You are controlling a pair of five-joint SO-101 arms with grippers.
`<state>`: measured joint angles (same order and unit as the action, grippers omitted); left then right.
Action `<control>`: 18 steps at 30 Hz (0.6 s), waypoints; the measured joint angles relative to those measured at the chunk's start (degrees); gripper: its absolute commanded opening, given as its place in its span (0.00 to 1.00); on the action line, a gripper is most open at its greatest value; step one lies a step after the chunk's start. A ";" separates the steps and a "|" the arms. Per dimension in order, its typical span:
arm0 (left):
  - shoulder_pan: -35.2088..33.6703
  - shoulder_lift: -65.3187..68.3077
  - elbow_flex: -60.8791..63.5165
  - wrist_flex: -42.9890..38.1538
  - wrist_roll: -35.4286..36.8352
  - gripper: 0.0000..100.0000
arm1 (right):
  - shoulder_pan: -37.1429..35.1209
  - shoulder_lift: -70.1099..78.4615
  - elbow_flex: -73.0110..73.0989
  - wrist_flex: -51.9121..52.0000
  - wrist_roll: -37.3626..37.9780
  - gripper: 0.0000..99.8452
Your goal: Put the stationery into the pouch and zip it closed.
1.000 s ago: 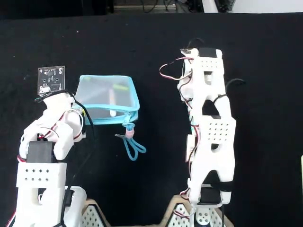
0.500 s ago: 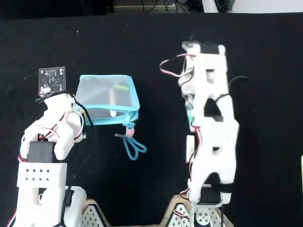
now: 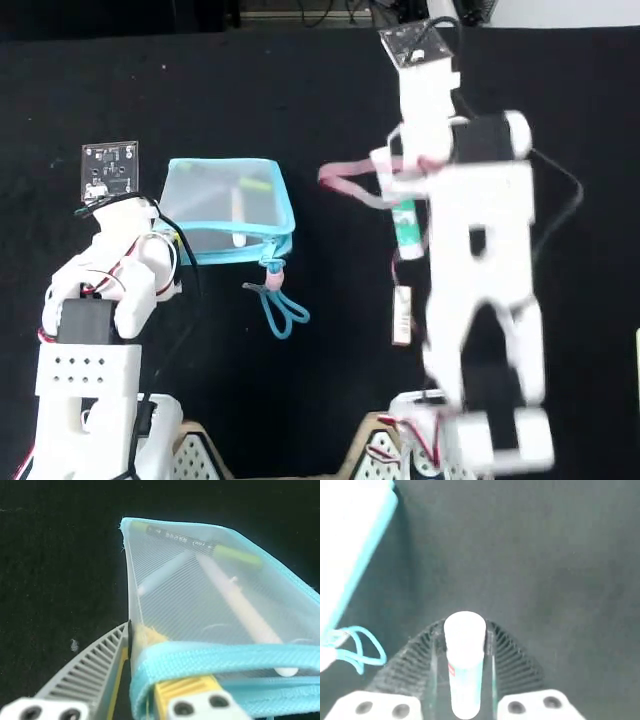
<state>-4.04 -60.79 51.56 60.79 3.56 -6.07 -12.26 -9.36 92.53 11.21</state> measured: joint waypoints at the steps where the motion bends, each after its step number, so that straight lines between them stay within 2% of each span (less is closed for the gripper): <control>1: 0.00 0.00 0.00 0.00 0.00 0.03 | -1.23 -4.22 2.90 -1.85 0.00 0.01; 10: 0.00 0.00 0.00 0.00 0.00 0.03 | -14.68 -36.40 26.90 -17.05 -0.09 0.01; 18: 0.00 0.00 0.00 0.00 0.00 0.03 | -27.78 -56.44 43.43 -32.79 -0.09 0.01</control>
<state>-4.04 -60.79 51.56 60.79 3.56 -33.85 -68.70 34.07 59.74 11.12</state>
